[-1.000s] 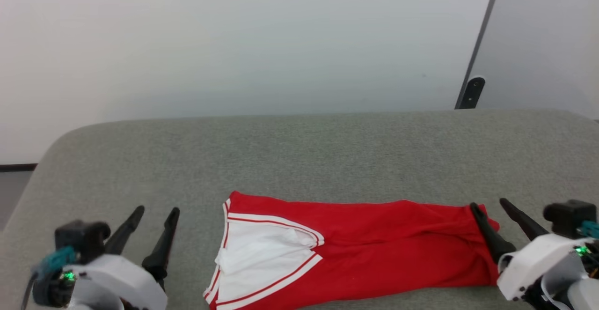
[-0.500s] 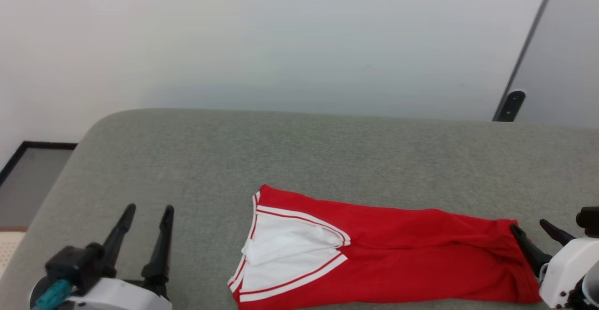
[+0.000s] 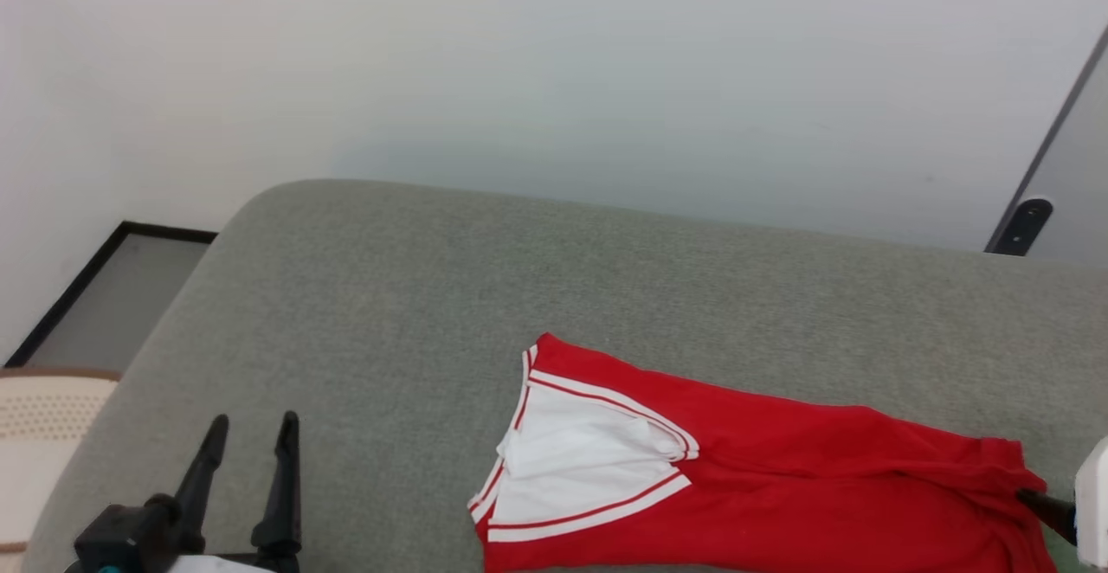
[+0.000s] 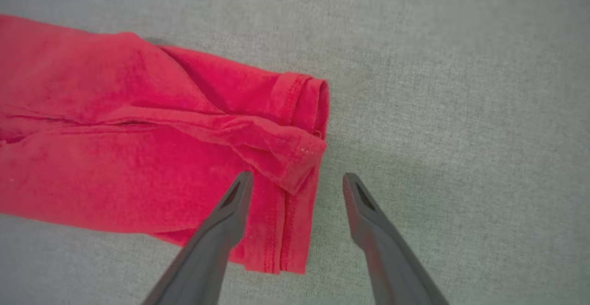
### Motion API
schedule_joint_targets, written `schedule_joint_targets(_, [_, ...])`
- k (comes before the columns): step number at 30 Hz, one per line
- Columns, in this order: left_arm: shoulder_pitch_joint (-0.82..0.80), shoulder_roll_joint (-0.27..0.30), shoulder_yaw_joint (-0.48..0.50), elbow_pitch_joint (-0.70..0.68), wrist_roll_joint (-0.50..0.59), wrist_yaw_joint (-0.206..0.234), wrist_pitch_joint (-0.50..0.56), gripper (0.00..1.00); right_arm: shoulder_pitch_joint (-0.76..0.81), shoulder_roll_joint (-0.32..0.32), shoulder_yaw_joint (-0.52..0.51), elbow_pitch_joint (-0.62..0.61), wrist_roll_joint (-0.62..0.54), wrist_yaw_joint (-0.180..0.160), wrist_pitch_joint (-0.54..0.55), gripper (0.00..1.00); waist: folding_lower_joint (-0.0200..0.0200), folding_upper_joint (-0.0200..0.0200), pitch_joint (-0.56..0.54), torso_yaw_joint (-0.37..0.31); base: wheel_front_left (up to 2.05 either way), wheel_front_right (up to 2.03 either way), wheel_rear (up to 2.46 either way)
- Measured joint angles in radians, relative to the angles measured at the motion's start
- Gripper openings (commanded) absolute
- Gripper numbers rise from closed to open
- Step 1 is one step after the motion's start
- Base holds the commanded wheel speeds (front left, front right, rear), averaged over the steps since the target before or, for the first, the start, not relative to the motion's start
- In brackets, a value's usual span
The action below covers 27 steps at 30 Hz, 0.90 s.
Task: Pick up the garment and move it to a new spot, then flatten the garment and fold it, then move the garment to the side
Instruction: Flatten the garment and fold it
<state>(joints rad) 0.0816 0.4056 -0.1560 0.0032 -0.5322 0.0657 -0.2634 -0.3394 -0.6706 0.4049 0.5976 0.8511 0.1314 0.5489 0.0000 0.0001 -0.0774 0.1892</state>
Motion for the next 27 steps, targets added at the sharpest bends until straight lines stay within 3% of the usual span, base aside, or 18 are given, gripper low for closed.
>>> schedule_joint_targets(6, [0.000, -0.071, 0.049, 0.022, 0.062, -0.041, 0.000, 1.00, -0.062, 0.029, -0.009, 0.083, -0.016, 0.000, 0.117, 1.00, 0.0000, 0.0000, 0.018, 0.031, 0.00, 0.00, 0.00])
schedule_joint_targets(15, [-0.019, -0.141, 0.098, 0.078, 0.132, -0.103, 0.000, 1.00, -0.095, 0.123, -0.024, 0.221, -0.046, 0.000, 0.164, 1.00, 0.0000, 0.0000, 0.046, 0.075, 0.00, 0.00, 0.00])
schedule_joint_targets(16, [-0.019, -0.151, 0.107, 0.082, 0.132, -0.109, 0.000, 1.00, -0.098, 0.124, -0.027, 0.231, -0.046, 0.000, 0.165, 0.67, 0.0000, -0.0001, 0.047, 0.080, 0.00, 0.00, 0.00])
schedule_joint_targets(17, [-0.019, -0.157, 0.114, 0.088, 0.137, -0.112, 0.000, 1.00, -0.101, 0.126, -0.028, 0.238, -0.047, 0.000, 0.164, 0.45, 0.0001, 0.0000, 0.047, 0.084, 0.00, 0.00, 0.00])
schedule_joint_targets(18, [-0.019, -0.161, 0.120, 0.094, 0.146, -0.120, 0.000, 1.00, -0.101, 0.128, -0.029, 0.243, -0.047, 0.000, 0.163, 0.05, 0.0000, 0.0000, 0.047, 0.087, 0.00, 0.00, 0.00])
schedule_joint_targets(19, [-0.020, -0.168, 0.130, 0.098, 0.148, -0.124, 0.000, 1.00, -0.101, 0.129, -0.028, 0.246, -0.050, 0.000, 0.159, 0.00, 0.0000, 0.0000, 0.045, 0.089, 0.00, 0.00, 0.00])
schedule_joint_targets(27, [-0.015, -0.213, 0.177, 0.115, 0.171, -0.155, 0.000, 1.00, -0.104, 0.125, -0.030, 0.274, -0.061, 0.000, 0.137, 0.00, 0.0000, 0.0000, 0.025, 0.087, 0.00, 0.00, 0.00])
